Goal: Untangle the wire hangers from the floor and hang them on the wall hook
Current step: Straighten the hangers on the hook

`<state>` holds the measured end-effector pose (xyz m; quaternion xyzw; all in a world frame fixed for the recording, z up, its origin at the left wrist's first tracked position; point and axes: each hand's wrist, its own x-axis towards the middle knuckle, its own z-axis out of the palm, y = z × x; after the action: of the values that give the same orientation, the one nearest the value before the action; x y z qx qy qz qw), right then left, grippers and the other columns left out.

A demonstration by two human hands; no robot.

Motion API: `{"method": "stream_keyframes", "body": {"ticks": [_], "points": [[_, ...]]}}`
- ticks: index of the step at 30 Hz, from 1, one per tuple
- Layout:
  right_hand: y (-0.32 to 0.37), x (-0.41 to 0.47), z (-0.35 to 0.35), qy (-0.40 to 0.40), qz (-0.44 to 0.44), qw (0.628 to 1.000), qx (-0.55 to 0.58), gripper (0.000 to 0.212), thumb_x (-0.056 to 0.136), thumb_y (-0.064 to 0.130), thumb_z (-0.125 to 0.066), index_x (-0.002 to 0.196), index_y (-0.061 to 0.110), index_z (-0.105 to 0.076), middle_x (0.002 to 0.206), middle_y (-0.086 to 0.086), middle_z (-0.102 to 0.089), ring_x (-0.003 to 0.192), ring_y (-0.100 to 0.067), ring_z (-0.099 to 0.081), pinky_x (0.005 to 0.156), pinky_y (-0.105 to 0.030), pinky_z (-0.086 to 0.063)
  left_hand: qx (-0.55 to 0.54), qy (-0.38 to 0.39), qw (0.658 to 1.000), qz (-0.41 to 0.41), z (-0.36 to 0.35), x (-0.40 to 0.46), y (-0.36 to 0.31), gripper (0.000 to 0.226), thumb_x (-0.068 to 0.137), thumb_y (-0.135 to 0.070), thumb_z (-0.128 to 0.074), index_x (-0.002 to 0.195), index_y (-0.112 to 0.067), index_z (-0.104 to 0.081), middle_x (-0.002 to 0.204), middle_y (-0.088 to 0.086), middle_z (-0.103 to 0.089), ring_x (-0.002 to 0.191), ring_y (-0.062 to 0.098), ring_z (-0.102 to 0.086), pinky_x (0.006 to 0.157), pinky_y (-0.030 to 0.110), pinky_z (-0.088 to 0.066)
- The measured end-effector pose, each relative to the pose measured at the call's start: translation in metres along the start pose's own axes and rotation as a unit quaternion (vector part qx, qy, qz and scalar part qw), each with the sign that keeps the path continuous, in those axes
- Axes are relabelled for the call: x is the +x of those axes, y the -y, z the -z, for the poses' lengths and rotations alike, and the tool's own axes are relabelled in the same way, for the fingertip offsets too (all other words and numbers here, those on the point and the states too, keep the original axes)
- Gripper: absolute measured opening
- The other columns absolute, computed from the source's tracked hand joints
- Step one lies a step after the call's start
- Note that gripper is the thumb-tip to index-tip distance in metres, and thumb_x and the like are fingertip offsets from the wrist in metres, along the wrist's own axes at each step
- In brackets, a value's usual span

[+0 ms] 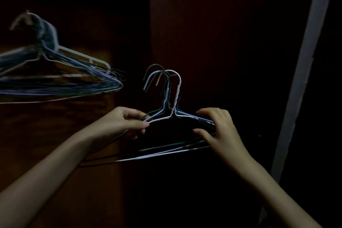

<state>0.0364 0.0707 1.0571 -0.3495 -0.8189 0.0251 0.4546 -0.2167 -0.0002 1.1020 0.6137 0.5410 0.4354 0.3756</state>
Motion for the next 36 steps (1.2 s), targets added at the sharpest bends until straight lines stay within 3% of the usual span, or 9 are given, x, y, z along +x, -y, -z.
{"method": "stream_keyframes", "body": {"ticks": [4,7,10,15,20,22,25,31,36], "points": [[0.030,0.039,-0.047,0.031,0.026,0.999,0.017,0.043,0.080,0.023,-0.070,0.120,0.019,-0.055,0.117,0.005,-0.058,0.113,-0.011,-0.049,0.099,-0.031,-0.041,0.032,-0.022,0.999,0.002,0.054,-0.017,0.000,0.061,0.043,-0.047,-0.085,0.093,-0.013,-0.071,0.068,0.004,-0.069,0.063,0.009,-0.064,0.056,0.016,-0.050],[0.051,0.062,-0.076,0.068,0.007,0.996,0.064,0.036,0.082,0.024,-0.068,0.115,0.029,-0.056,0.105,0.008,-0.065,0.100,-0.010,-0.060,0.089,-0.037,-0.049,0.056,-0.047,0.997,0.018,0.090,-0.027,0.005,0.024,0.075,-0.018,-0.071,0.098,-0.011,-0.068,0.066,0.001,-0.068,0.062,0.008,-0.062,0.057,0.016,-0.049],[0.070,0.080,-0.098,0.077,0.015,0.992,0.103,0.028,0.082,0.023,-0.068,0.105,0.035,-0.058,0.093,0.012,-0.066,0.092,-0.007,-0.064,0.085,-0.040,-0.052,0.058,-0.067,0.996,0.023,0.126,-0.031,0.010,0.021,0.080,-0.013,-0.067,0.101,-0.013,-0.067,0.068,0.000,-0.068,0.064,0.007,-0.063,0.057,0.018,-0.050],[0.096,0.108,-0.126,0.073,0.044,0.986,0.141,0.023,0.083,0.018,-0.066,0.101,0.032,-0.062,0.089,0.011,-0.067,0.089,-0.001,-0.063,0.083,-0.034,-0.053,0.061,-0.098,0.993,0.017,0.173,-0.028,0.009,0.027,0.081,-0.011,-0.067,0.107,-0.019,-0.064,0.072,0.002,-0.070,0.071,0.009,-0.066,0.058,0.020,-0.050],[0.118,0.141,-0.140,0.056,0.062,0.985,0.153,0.032,0.083,0.012,-0.066,0.090,0.042,-0.058,0.082,0.009,-0.066,0.086,0.003,-0.060,0.074,-0.009,-0.045,0.116,-0.111,0.987,-0.015,0.212,-0.021,0.005,0.041,0.074,-0.015,-0.074,0.112,-0.026,-0.062,0.107,-0.003,-0.067,0.097,0.009,-0.066,0.086,0.026,-0.054],[0.124,0.154,-0.147,0.056,0.060,0.984,0.160,0.026,0.082,0.013,-0.067,0.090,0.036,-0.062,0.083,0.009,-0.066,0.083,0.001,-0.061,0.074,-0.010,-0.045,0.156,-0.137,0.977,-0.049,0.223,-0.018,0.002,0.039,0.077,-0.009,-0.072,0.111,-0.024,-0.062,0.105,-0.014,-0.062,0.088,-0.003,-0.064,0.073,0.016,-0.054],[0.133,0.174,-0.155,0.048,0.054,0.984,0.165,0.017,0.081,0.014,-0.068,0.096,0.021,-0.068,0.086,0.012,-0.066,0.086,0.001,-0.061,0.074,-0.010,-0.046,0.195,-0.195,0.957,-0.094,0.236,-0.012,-0.002,0.032,0.076,-0.008,-0.073,0.099,-0.028,-0.062,0.092,-0.003,-0.064,0.070,0.001,-0.065,0.060,0.015,-0.052],[0.149,0.212,-0.159,0.031,0.059,0.979,0.193,0.018,0.081,0.011,-0.067,0.098,0.016,-0.069,0.084,0.012,-0.065,0.082,0.003,-0.060,0.067,-0.009,-0.049,0.321,-0.349,0.861,-0.187,0.252,-0.007,-0.009,0.025,0.077,-0.018,-0.074,0.100,-0.028,-0.069,0.087,-0.016,-0.065,0.080,-0.008,-0.060,0.071,0.008,-0.047],[0.165,0.240,-0.161,-0.006,0.077,0.978,0.194,0.018,0.082,0.011,-0.067,0.100,0.012,-0.070,0.085,0.008,-0.066,0.082,0.000,-0.060,0.076,-0.020,-0.051,0.397,-0.407,0.789,-0.231,0.269,-0.006,-0.031,0.019,0.075,-0.019,-0.075,0.094,-0.017,-0.073,0.088,-0.006,-0.067,0.081,-0.004,-0.059,0.073,0.010,-0.047]]}}
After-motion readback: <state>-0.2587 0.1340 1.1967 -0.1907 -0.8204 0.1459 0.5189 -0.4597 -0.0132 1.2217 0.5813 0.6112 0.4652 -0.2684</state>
